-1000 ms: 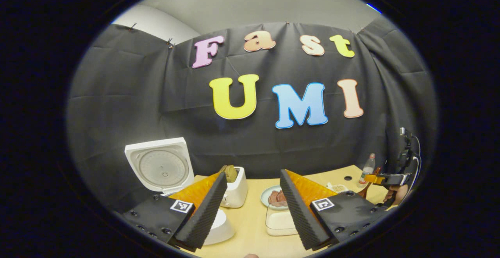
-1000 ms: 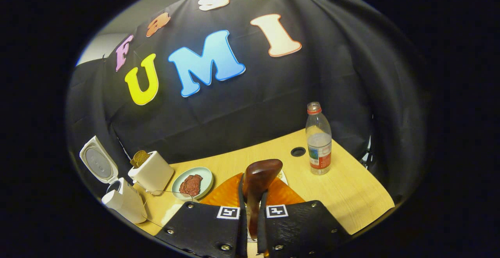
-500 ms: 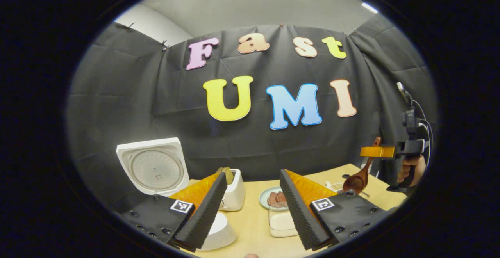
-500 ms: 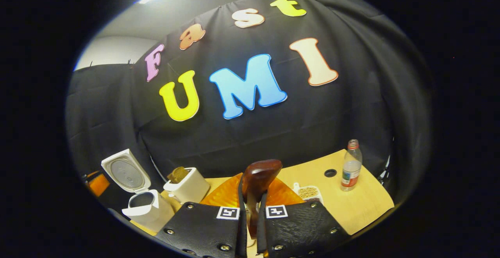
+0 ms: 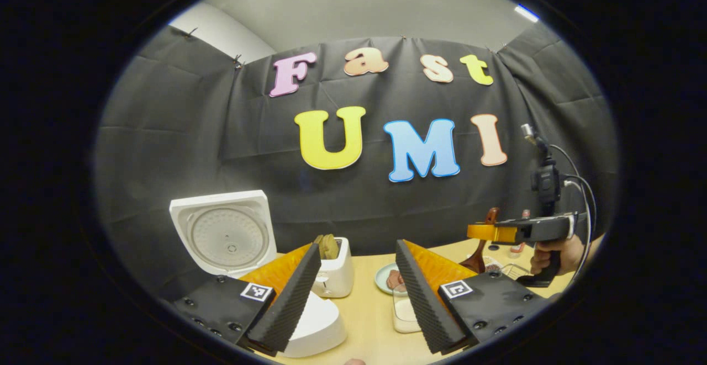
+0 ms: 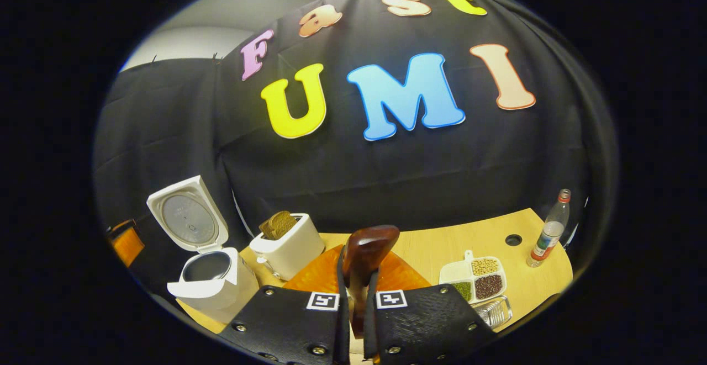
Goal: Close the left gripper, press the button to open the rice cooker; take a wooden spoon from the chopstick holder with the right hand, scoop a spoonful of rice and pour it into the rice cooker, then put the wooden spoon back into the chopstick holder.
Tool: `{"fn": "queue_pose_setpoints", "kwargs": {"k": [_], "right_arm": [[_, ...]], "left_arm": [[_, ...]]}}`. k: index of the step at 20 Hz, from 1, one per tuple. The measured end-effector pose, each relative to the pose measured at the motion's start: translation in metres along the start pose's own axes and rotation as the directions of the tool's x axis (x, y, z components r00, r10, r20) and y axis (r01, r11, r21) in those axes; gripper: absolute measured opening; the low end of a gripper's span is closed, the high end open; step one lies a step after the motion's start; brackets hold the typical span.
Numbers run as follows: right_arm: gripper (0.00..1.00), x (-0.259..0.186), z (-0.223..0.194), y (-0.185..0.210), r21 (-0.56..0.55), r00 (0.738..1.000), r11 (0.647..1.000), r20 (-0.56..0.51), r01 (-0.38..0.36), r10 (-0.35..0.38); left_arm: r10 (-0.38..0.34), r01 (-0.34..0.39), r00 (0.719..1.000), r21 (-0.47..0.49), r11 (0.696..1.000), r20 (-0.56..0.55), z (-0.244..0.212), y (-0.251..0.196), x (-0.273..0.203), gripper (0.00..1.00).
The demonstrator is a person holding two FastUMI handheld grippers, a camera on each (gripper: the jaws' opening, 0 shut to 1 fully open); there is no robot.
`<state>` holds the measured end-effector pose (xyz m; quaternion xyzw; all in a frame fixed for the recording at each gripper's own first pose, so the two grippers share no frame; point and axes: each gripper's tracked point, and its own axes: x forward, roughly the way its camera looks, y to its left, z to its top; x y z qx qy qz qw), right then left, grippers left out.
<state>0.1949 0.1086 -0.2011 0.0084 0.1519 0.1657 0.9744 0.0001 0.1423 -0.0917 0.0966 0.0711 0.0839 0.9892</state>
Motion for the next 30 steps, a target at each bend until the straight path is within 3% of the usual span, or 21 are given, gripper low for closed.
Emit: {"fn": "queue_pose_setpoints", "kwargs": {"k": [3,7,10,15,20,22,24,27,30], "right_arm": [[0.10,0.026,-0.026,-0.001,-0.069,0.998,0.997,-0.042,0.033,-0.036],[0.10,0.048,-0.057,-0.011,-0.137,0.990,0.987,-0.094,0.089,-0.102],[0.11,0.060,-0.082,-0.014,-0.167,0.981,0.980,-0.144,0.105,-0.130],[0.10,0.065,-0.113,0.013,-0.158,0.974,0.986,-0.208,0.053,-0.085],[0.10,0.066,-0.130,0.057,0.083,0.967,0.996,-0.251,-0.028,0.048],[0.10,0.069,-0.130,0.061,0.228,0.964,0.973,-0.253,-0.028,0.087],[0.10,0.070,-0.130,0.054,0.371,0.962,0.929,-0.250,-0.007,0.107],[0.10,0.067,-0.131,0.034,0.540,0.962,0.842,-0.236,0.016,0.133],[0.10,0.058,-0.115,0.007,0.663,0.976,0.748,-0.185,0.038,0.114]], "left_arm": [[-0.003,0.003,1.000,0.006,1.000,0.005,-0.001,0.007,0.000,0.95],[0.008,-0.008,1.000,0.002,1.000,0.009,-0.004,0.029,-0.002,0.99],[0.006,-0.006,1.000,-0.015,1.000,0.002,-0.008,0.043,-0.004,0.92],[0.040,-0.040,0.999,-0.011,0.999,-0.030,-0.021,0.060,-0.006,0.95],[0.070,-0.071,0.997,-0.021,0.997,-0.043,-0.024,0.072,-0.013,0.95],[0.078,-0.079,0.996,-0.024,0.997,-0.045,-0.025,0.073,-0.014,0.95],[0.083,-0.084,0.995,-0.024,0.996,-0.048,-0.025,0.073,-0.016,0.95],[0.080,-0.082,0.996,-0.043,0.996,-0.047,-0.024,0.069,-0.019,0.95],[0.079,-0.081,0.996,-0.055,0.995,-0.034,-0.020,0.069,-0.023,0.92]]}}
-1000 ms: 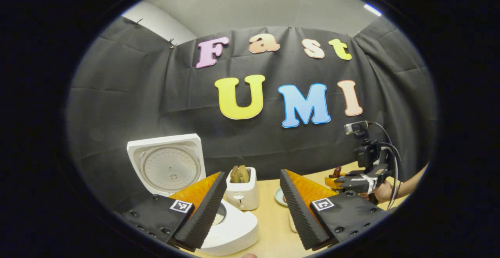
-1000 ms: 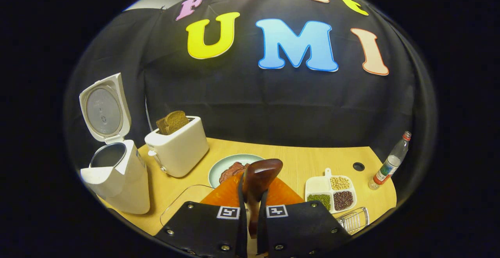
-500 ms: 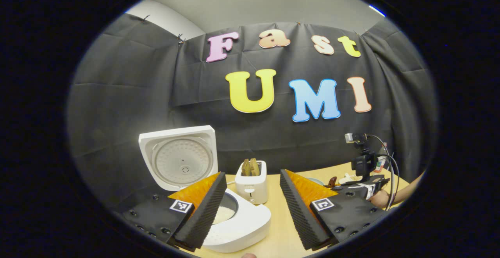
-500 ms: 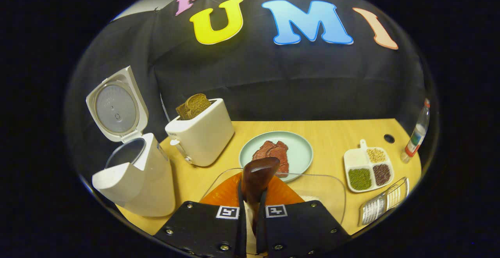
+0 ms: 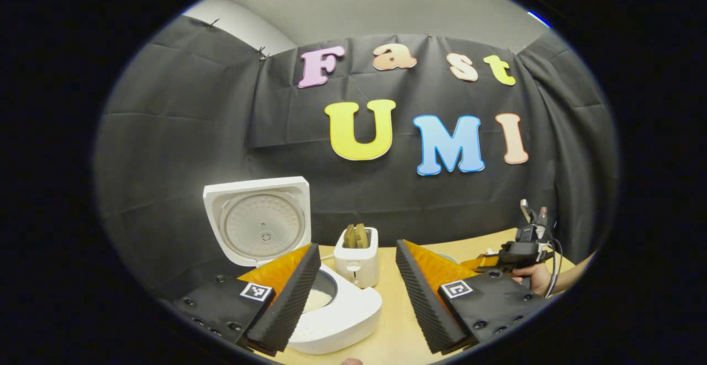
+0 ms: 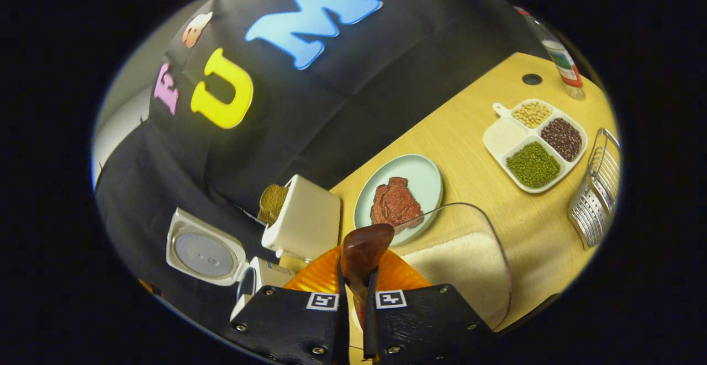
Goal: Close the left gripper, press the button to open the rice cooker; take a wooden spoon from the chopstick holder with the right hand, scoop a spoonful of rice and pour it into the rice cooker, then put the wooden spoon back into the chopstick holder.
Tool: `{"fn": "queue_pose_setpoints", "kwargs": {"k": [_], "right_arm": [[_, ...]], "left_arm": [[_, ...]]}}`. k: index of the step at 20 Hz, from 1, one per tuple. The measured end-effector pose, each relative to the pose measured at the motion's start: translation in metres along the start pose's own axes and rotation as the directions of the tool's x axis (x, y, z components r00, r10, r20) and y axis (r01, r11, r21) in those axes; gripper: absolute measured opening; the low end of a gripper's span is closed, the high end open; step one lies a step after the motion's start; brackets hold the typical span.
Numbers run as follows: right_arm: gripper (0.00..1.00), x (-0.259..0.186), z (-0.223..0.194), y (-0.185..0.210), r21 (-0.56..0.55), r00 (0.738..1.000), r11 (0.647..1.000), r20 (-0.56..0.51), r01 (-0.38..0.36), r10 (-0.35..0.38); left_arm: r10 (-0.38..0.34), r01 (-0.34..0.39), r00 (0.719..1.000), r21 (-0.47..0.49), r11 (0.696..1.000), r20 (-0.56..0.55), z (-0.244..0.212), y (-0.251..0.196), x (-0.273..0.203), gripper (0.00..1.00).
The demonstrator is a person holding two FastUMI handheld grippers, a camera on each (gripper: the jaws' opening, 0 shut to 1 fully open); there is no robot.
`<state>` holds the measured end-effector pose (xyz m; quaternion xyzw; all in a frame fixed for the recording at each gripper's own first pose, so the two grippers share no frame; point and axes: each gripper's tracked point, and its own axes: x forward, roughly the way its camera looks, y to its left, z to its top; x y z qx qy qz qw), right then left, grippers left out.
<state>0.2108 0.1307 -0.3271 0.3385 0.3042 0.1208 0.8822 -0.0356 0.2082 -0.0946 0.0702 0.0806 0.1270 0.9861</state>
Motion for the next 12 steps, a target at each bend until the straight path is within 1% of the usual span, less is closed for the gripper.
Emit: {"fn": "queue_pose_setpoints", "kwargs": {"k": [1,2,3,4,8,9,10,12], "right_arm": [[0.10,-0.005,0.009,-0.002,0.019,1.000,1.000,0.020,-0.004,0.003],[0.10,-0.011,0.019,-0.003,0.030,0.999,1.000,0.038,-0.009,0.007],[0.10,-0.016,0.029,-0.001,0.042,0.999,0.999,0.052,-0.018,0.016],[0.10,-0.021,0.035,0.004,0.062,0.997,0.998,0.066,-0.034,0.029],[0.10,-0.044,0.059,0.024,0.177,0.987,0.976,0.121,-0.125,0.104],[0.10,-0.049,0.063,0.030,0.195,0.984,0.970,0.128,-0.144,0.120],[0.10,-0.053,0.066,0.035,0.207,0.982,0.965,0.135,-0.159,0.133],[0.10,-0.058,0.068,0.049,0.226,0.977,0.955,0.137,-0.192,0.164]], "left_arm": [[-0.001,0.001,1.000,-0.002,1.000,-0.002,-0.001,-0.001,0.000,0.95],[-0.003,0.003,1.000,-0.005,1.000,-0.005,-0.002,-0.002,0.001,0.92],[-0.005,0.005,1.000,-0.010,1.000,-0.008,-0.002,-0.004,0.001,0.95],[-0.007,0.007,1.000,-0.018,1.000,-0.008,-0.003,-0.005,0.001,0.95],[0.000,-0.001,1.000,-0.057,0.998,-0.011,-0.005,-0.007,-0.001,0.95],[0.002,-0.002,1.000,-0.057,0.998,-0.008,-0.004,-0.006,-0.004,0.95],[0.003,-0.003,1.000,-0.056,0.998,-0.006,-0.004,-0.007,-0.007,0.92],[0.007,-0.007,1.000,-0.048,0.999,-0.008,-0.006,-0.005,-0.009,0.92]]}}
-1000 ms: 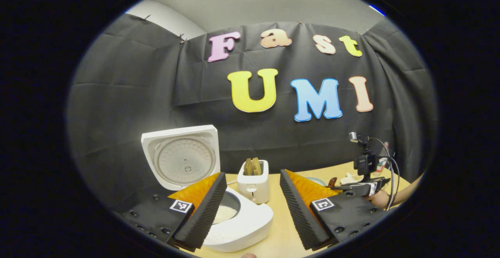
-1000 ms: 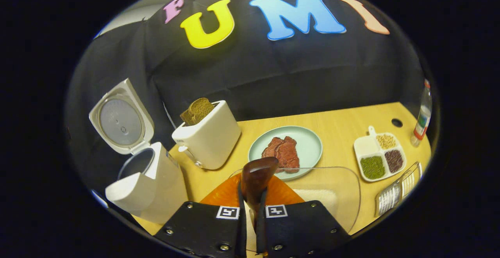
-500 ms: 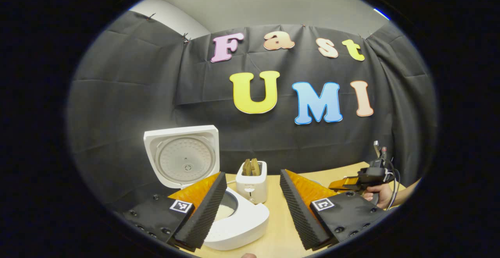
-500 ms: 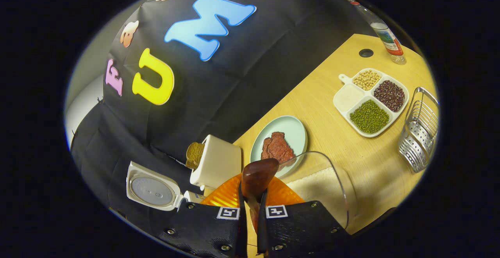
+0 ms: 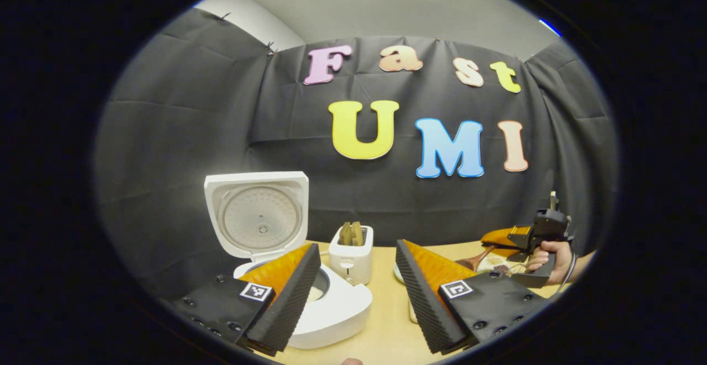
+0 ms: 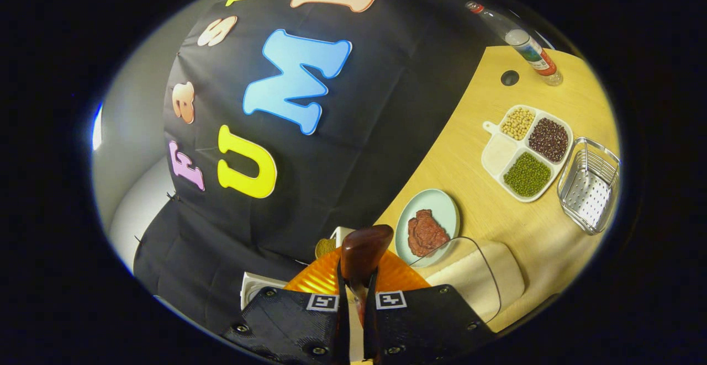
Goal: Close the left gripper, press the button to open the rice cooker; take a wooden spoon from the chopstick holder with the right hand, scoop a spoonful of rice and pour it into the rice cooker, then put the wooden spoon back into the chopstick holder.
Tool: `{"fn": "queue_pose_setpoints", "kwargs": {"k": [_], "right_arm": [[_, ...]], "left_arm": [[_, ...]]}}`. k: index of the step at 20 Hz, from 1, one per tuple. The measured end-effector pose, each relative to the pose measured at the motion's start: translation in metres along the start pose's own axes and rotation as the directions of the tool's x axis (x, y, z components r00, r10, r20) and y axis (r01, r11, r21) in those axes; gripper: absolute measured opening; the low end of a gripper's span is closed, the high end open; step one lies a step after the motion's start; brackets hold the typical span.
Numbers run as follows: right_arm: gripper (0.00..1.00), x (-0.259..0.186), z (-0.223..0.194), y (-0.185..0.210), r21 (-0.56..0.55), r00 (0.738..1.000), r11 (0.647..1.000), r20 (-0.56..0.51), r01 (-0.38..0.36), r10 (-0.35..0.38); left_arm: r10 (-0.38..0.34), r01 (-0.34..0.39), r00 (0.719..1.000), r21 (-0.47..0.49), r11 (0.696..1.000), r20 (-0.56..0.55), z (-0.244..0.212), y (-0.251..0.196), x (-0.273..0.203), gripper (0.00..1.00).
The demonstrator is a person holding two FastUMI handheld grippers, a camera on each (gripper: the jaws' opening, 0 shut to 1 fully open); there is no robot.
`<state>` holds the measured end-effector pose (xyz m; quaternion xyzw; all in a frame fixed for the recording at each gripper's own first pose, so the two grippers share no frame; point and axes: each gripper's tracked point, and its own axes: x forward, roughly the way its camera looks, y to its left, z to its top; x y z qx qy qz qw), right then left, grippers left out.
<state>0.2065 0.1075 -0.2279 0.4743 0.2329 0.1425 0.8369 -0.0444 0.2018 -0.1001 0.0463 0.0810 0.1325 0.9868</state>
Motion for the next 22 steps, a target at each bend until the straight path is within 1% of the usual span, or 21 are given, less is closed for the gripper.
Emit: {"fn": "queue_pose_setpoints", "kwargs": {"k": [1,3,4,5,9,10,13,14,18,19,20,21,22], "right_arm": [[0.10,-0.001,-0.003,0.010,0.020,1.000,1.000,-0.007,-0.021,0.021],[0.10,0.001,-0.012,0.027,0.065,0.998,0.996,-0.024,-0.060,0.062],[0.10,0.002,-0.016,0.034,0.085,0.997,0.994,-0.029,-0.074,0.077],[0.10,0.003,-0.021,0.040,0.101,0.995,0.991,-0.036,-0.084,0.088],[0.10,0.013,-0.044,0.069,0.168,0.988,0.977,-0.067,-0.129,0.141],[0.10,0.016,-0.050,0.078,0.171,0.985,0.976,-0.077,-0.138,0.153],[0.10,0.024,-0.070,0.102,0.156,0.976,0.974,-0.116,-0.166,0.185],[0.10,0.027,-0.076,0.109,0.149,0.973,0.973,-0.127,-0.175,0.194],[0.10,0.041,-0.101,0.132,0.105,0.963,0.976,-0.172,-0.193,0.209],[0.09,0.044,-0.108,0.137,0.097,0.961,0.976,-0.181,-0.196,0.211],[0.10,0.049,-0.113,0.143,0.095,0.958,0.975,-0.188,-0.201,0.216],[0.10,0.054,-0.119,0.148,0.097,0.956,0.974,-0.193,-0.206,0.221],[0.10,0.060,-0.125,0.154,0.101,0.954,0.972,-0.198,-0.210,0.227]], "left_arm": [[0.005,-0.005,1.000,0.010,1.000,0.002,-0.001,0.003,-0.003,0.95],[0.007,-0.007,1.000,0.021,1.000,0.002,-0.004,0.005,-0.008,0.95],[0.009,-0.008,1.000,0.026,1.000,0.000,-0.006,0.007,-0.011,0.99],[0.011,-0.011,1.000,0.029,1.000,-0.003,-0.007,0.010,-0.012,0.95],[0.028,-0.028,1.000,0.024,0.999,0.002,-0.009,0.025,-0.017,0.95],[0.028,-0.029,1.000,0.020,0.999,0.005,-0.008,0.028,-0.020,0.92],[0.037,-0.037,0.999,0.014,0.999,0.018,-0.006,0.040,-0.023,0.92],[0.040,-0.040,0.999,0.014,0.999,0.020,-0.006,0.045,-0.025,0.95],[0.053,-0.053,0.998,0.014,0.999,0.028,-0.006,0.063,-0.029,0.95],[0.053,-0.053,0.998,0.011,0.999,0.024,-0.008,0.067,-0.031,0.92],[0.055,-0.055,0.998,0.009,0.998,0.020,-0.010,0.071,-0.032,0.95],[0.058,-0.058,0.998,0.007,0.998,0.018,-0.011,0.074,-0.033,0.95],[0.060,-0.060,0.998,0.006,0.998,0.015,-0.013,0.079,-0.034,0.92]]}}
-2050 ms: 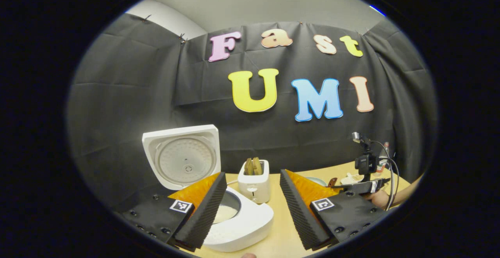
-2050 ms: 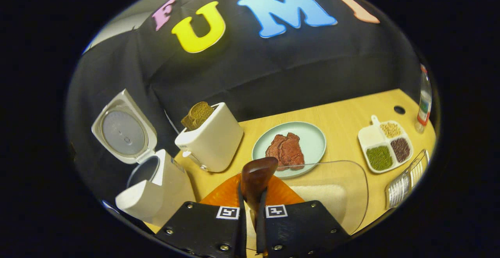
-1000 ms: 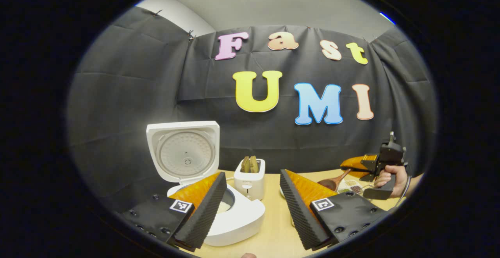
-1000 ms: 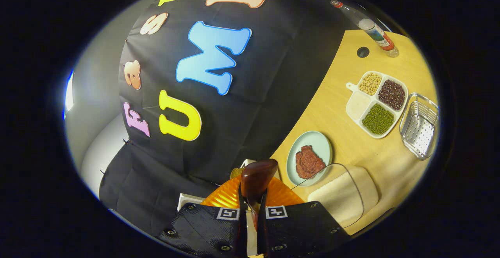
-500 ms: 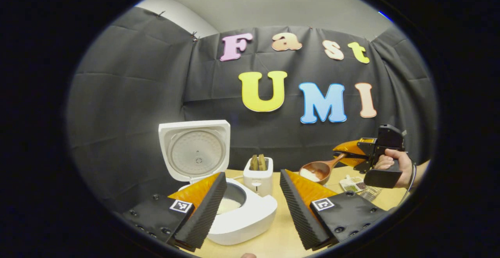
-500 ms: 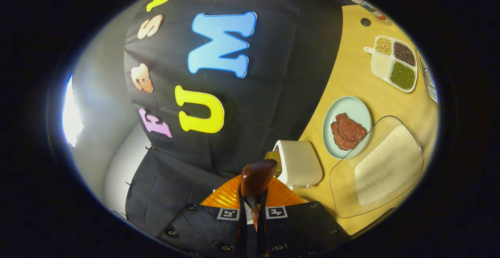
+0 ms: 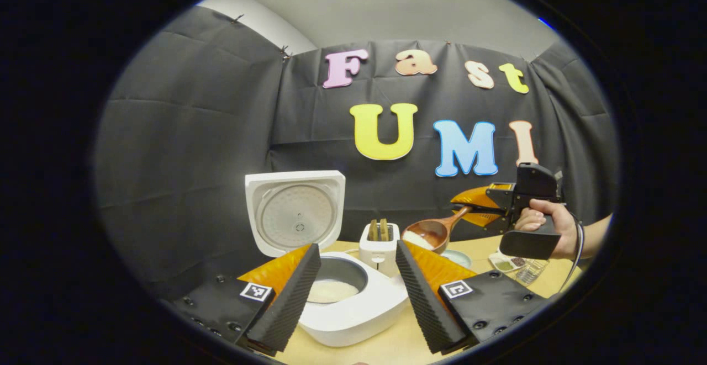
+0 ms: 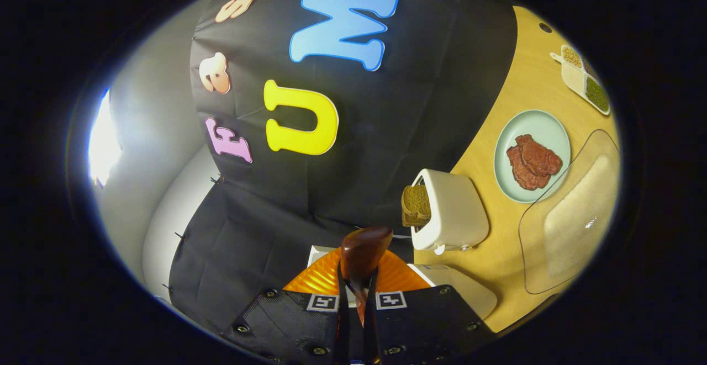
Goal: Close the left gripper, press the button to open the rice cooker; take a wooden spoon from the chopstick holder with the right hand, scoop a spoonful of rice and pour it into the rice cooker, then put the wooden spoon back into the chopstick holder.
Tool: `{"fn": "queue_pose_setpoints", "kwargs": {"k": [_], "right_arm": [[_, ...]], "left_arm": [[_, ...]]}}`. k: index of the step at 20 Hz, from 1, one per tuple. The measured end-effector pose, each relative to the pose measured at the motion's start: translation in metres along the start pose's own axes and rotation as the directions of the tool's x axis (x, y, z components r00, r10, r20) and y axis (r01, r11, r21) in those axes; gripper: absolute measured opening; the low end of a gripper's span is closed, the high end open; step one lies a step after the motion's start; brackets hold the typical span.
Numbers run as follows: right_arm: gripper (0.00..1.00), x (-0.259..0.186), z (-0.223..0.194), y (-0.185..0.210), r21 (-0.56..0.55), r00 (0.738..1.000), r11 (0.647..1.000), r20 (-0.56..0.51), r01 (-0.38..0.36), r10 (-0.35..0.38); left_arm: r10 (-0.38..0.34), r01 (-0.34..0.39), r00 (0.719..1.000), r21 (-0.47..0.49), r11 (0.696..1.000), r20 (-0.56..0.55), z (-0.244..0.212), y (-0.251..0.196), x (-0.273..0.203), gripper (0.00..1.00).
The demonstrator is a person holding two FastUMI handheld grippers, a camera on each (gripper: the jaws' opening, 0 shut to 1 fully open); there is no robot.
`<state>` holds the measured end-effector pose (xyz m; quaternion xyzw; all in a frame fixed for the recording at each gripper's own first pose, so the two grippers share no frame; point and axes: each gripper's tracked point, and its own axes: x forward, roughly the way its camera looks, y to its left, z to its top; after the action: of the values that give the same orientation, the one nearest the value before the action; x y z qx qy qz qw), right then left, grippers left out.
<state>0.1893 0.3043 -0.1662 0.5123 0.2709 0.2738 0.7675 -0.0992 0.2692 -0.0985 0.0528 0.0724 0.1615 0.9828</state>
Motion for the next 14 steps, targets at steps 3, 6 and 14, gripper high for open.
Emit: {"fn": "queue_pose_setpoints", "kwargs": {"k": [3,6,14], "right_arm": [[0.10,0.024,-0.017,0.007,-0.016,1.000,1.000,-0.025,-0.001,0.000],[0.10,0.049,-0.035,0.008,-0.060,0.998,0.998,-0.058,0.016,-0.019],[0.10,0.102,-0.090,0.004,-0.298,0.985,0.954,-0.153,0.035,-0.084]], "left_arm": [[0.003,-0.003,1.000,-0.002,1.000,-0.003,-0.001,0.012,-0.003,0.95],[0.003,-0.003,1.000,-0.002,1.000,-0.008,-0.005,0.022,-0.005,0.92],[0.047,-0.047,0.999,-0.033,0.998,-0.015,-0.013,0.055,-0.010,0.95]]}}
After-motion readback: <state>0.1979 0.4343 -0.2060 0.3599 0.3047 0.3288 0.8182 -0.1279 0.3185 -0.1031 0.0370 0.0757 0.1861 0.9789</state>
